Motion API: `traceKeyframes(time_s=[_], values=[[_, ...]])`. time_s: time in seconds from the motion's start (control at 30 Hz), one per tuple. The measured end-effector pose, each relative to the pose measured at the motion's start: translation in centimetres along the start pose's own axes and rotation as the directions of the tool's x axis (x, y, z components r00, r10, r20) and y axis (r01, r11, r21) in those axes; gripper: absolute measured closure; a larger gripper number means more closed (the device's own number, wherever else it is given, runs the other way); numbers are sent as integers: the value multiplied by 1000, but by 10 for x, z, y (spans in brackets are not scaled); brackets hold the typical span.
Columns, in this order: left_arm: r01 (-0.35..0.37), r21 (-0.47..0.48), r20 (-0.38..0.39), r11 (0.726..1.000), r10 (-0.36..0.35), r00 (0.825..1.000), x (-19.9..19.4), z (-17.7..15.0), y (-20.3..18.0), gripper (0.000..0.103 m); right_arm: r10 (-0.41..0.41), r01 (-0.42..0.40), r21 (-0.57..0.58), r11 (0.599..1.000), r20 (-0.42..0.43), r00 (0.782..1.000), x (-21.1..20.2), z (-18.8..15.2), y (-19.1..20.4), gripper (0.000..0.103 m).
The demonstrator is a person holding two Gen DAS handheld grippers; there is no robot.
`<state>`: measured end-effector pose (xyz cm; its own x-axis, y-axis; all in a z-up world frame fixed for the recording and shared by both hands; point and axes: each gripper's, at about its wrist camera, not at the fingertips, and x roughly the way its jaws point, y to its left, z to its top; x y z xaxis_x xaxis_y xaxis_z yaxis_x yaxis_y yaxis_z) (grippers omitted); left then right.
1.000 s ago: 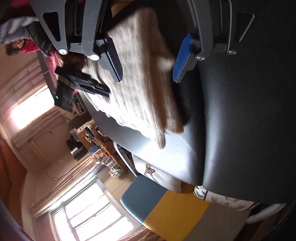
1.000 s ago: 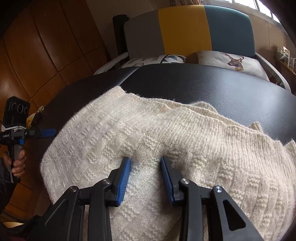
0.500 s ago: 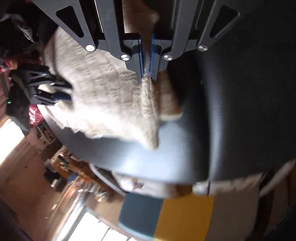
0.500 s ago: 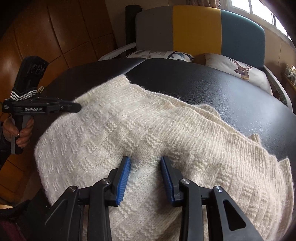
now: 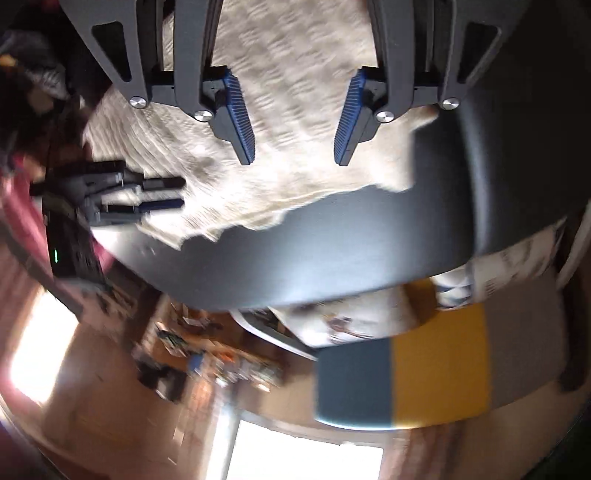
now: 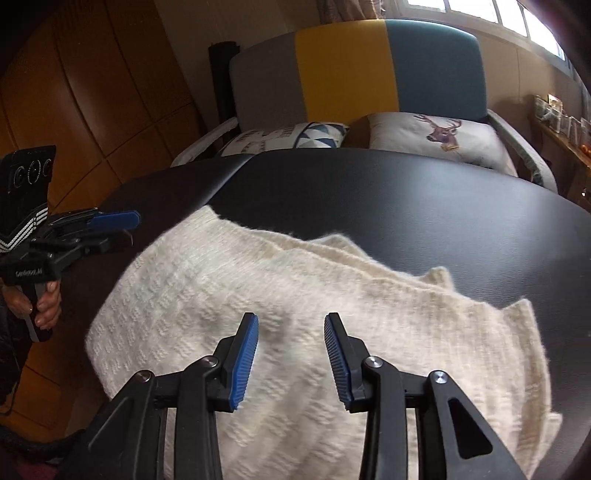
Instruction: Fold clothes
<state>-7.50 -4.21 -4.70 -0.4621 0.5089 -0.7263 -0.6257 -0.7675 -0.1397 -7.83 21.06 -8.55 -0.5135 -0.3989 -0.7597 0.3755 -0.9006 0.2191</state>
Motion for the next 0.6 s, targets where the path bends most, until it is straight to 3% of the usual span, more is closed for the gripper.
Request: traceKeyframes(time_s=[0.07,0.17,0.27,0.33,0.37,0.47,0.6], values=[[20,82,-59,996,-15,998,27,12,-19,55,-56,55,-10,998,-29,998,0,-1,-14,62],[54,107,-166,993,-36,985,73,21,-28,55,-128,126,-25,992,-80,989,4,-3,-30,62],[75,38,-255,996,-63,965,110,19,-19,56,-151,149,-30,988,-124,981,19,-9,-40,60],[88,-35,-200,995,-93,975,108,16,-11,80,-146,146,-9,989,-123,982,24,-12,-43,60],[89,-69,-166,994,-100,981,104,15,-8,97,-149,149,-8,989,-116,982,25,-14,-43,60],[32,-69,-47,997,-35,998,86,14,-14,98,-194,190,-46,981,-84,977,25,-15,-36,83],[-38,-111,-74,993,30,997,114,11,-13,97,-278,276,-39,960,-86,957,38,-16,-41,86]])
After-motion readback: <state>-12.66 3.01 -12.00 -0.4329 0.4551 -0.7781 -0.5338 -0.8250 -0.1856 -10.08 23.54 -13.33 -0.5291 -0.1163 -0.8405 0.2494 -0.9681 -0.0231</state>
